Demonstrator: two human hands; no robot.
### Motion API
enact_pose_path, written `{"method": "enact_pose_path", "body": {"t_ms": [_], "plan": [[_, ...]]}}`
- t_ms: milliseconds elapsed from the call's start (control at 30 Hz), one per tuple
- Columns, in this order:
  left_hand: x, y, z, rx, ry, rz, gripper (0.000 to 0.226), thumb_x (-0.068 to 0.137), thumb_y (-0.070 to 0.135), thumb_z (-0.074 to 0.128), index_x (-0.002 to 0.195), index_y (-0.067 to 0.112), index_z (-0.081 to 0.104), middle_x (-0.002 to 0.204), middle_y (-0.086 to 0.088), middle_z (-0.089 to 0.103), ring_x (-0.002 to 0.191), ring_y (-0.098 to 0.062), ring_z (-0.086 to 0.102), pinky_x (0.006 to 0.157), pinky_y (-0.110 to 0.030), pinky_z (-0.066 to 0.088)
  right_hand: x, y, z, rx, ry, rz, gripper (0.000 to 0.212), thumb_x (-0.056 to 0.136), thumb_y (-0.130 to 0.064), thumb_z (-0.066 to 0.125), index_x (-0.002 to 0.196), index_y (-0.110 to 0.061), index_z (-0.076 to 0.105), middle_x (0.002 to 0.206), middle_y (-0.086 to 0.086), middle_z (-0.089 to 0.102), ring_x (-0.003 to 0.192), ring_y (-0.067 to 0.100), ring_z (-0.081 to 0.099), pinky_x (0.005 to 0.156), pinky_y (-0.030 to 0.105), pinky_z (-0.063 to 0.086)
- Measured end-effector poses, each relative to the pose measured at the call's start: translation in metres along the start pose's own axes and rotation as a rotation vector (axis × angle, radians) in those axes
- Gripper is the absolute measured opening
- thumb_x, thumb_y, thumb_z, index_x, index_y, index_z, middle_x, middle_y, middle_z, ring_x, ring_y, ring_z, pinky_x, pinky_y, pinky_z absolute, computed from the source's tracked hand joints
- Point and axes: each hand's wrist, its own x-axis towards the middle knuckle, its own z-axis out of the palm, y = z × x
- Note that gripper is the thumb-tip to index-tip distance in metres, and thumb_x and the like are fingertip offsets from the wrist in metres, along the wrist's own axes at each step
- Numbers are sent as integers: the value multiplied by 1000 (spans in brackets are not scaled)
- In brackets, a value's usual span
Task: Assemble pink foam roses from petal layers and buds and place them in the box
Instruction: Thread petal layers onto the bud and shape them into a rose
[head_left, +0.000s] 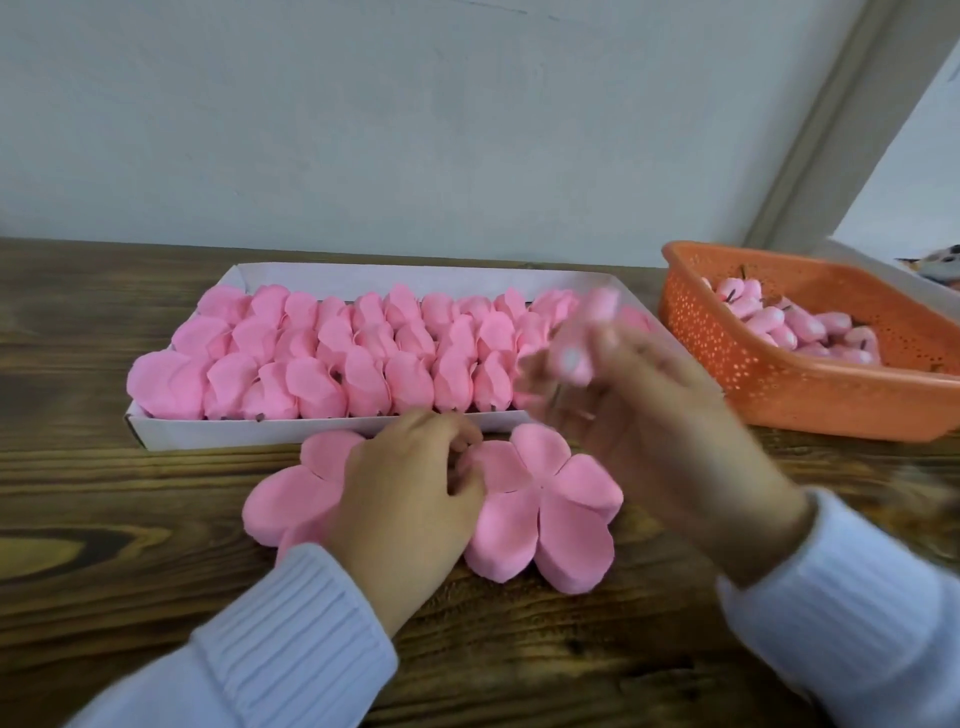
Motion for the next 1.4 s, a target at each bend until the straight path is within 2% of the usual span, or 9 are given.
{"method": "enact_pose_path", "body": {"t_ms": [67,200,367,567,733,867,1100,1267,1400], "plan": [[-1,2,-1,1,5,1,18,82,11,66,94,23,69,89,8,61,84,-13,60,84,-44,48,-6,20,4,-9,57,34,21,83,-38,66,84,-17,71,90,6,72,92,19,68,93,38,50],[-2,5,-3,11,-8,-1,19,79,11,67,79,29,62,82,10,55,80,-10,57,83,-44,46,-6,32,-3,149,128,122,24,89,-32,59,80,-14,71,88,10,71,91,21,69,90,35,53],[-3,5,-2,-16,23,-23,28,81,13,68,101,30,61,76,13,55,78,-7,54,85,-44,46,-4,33,-6,230,136,109,23,81,-31,63,80,-10,73,85,12,71,86,21,70,87,35,55],[-4,6,-3,-1,21,26,25,78,8,67,94,26,69,79,17,53,81,-14,57,83,-48,47,-4,35,-11,250,120,96,23,83,-30,60,81,-11,72,85,13,71,84,21,70,86,36,55],[-5,4,-4,-39,2,34,28,81,6,64,98,28,70,87,14,69,89,-13,62,86,-46,46,-3,36,-13,271,111,105,25,78,-34,64,81,-11,73,85,13,71,81,21,70,83,34,55],[-5,4,-4,-49,16,52,29,84,6,62,100,28,71,88,12,72,89,-10,65,87,-43,47,-3,37,-13,278,106,112,26,77,-35,65,81,-11,73,84,13,71,81,20,70,82,33,55],[-8,7,-7,62,34,142,26,84,22,56,103,25,73,86,8,73,85,-16,67,85,-49,49,-2,37,-13,294,127,136,27,75,-35,66,80,-9,72,84,14,71,81,22,70,82,33,56],[-8,6,-5,159,25,206,28,87,19,51,107,24,70,92,8,73,91,-16,67,90,-47,47,-2,37,-13,298,131,140,27,78,-35,64,81,-9,71,84,14,72,80,21,70,81,33,56],[-8,1,-3,144,36,174,10,89,18,60,94,27,57,81,11,70,76,-13,63,92,-43,43,-3,36,-13,302,147,146,27,85,-31,57,84,-5,67,83,14,71,79,21,70,79,32,56]]}}
